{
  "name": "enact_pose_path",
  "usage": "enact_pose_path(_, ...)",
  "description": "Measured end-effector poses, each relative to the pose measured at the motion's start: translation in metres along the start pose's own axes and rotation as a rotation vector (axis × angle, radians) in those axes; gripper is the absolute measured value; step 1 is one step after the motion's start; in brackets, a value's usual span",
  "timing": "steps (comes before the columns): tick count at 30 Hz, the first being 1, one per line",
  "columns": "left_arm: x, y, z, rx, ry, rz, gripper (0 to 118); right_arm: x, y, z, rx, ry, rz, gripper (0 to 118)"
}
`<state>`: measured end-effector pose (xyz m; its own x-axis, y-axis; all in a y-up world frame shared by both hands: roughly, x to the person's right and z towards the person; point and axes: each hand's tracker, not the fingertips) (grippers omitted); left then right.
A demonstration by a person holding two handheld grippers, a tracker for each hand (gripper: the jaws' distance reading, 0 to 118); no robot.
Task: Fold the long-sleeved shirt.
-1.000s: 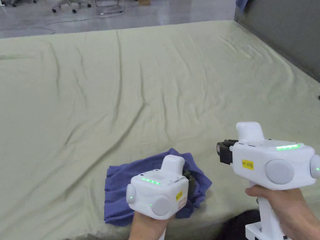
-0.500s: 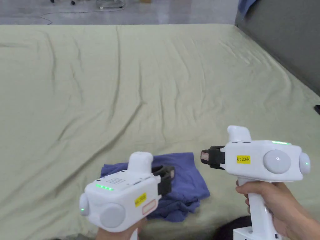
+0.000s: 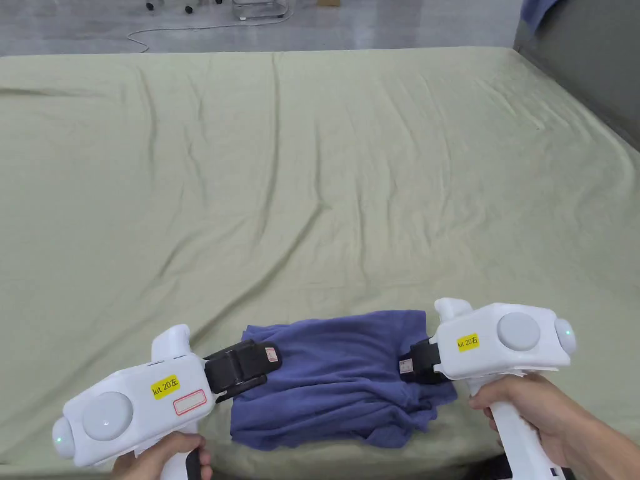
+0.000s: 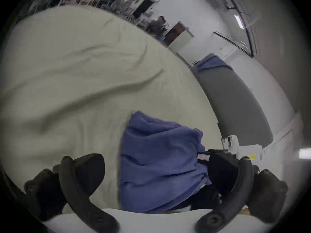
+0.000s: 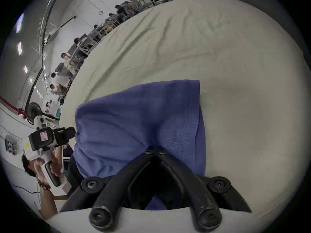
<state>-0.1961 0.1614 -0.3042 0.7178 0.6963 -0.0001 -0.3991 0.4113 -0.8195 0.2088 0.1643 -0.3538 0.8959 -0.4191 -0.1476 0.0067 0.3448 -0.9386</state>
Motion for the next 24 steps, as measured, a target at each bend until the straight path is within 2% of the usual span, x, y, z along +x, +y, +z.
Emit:
enact_pose_path(4,-0.027,0.000,-0.026,-0.070,-0.162,0.223,115,-0.005,-0.004,-0.001,0.017,-0.022,0.039,0)
enact_pose_path(7,-0.032,0.002,-0.046,-0.083,-0.315,0.268,114,-0.006,-0.005,-0.002,0.021,-0.029,0.046,0)
enact_pose_path(8,-0.030,0.003,-0.055,-0.108,-0.322,0.271,112,-0.006,-0.005,-0.002,0.021,-0.031,0.046,0)
enact_pose_path(9,-0.025,0.005,-0.062,-0.112,-0.318,0.246,100,-0.007,-0.005,-0.001,0.021,-0.031,0.044,0)
enact_pose_path(10,-0.015,0.005,-0.067,-0.125,-0.294,0.191,66,-0.007,-0.005,-0.001,0.021,-0.032,0.042,0)
enact_pose_path(11,-0.009,0.007,-0.073,-0.146,-0.244,0.141,16,-0.007,-0.005,-0.001,0.022,-0.032,0.041,0)
enact_pose_path(13,0.003,0.008,-0.092,-0.272,-0.069,0.048,17,-0.007,-0.005,-0.001,0.022,-0.032,0.040,0)
enact_pose_path(14,0.005,0.014,-0.089,-0.257,-0.137,0.043,17,-0.007,-0.006,-0.001,0.021,-0.036,0.042,0)
enact_pose_path(16,0.010,0.031,-0.085,-0.305,-0.122,0.090,17,-0.011,-0.007,-0.001,0.025,-0.045,0.050,0)
enact_pose_path(19,0.021,0.044,-0.073,-0.346,-0.080,-0.044,17,-0.024,-0.001,0.002,0.014,-0.090,0.063,0)
enact_pose_path(21,0.024,0.054,-0.067,-0.348,-0.090,-0.037,17,-0.038,0.003,0.008,0.042,-0.114,0.077,0)
enact_pose_path(24,0.024,0.067,-0.045,-0.351,-0.085,-0.133,17,-0.071,0.007,0.018,0.135,-0.090,0.139,0)
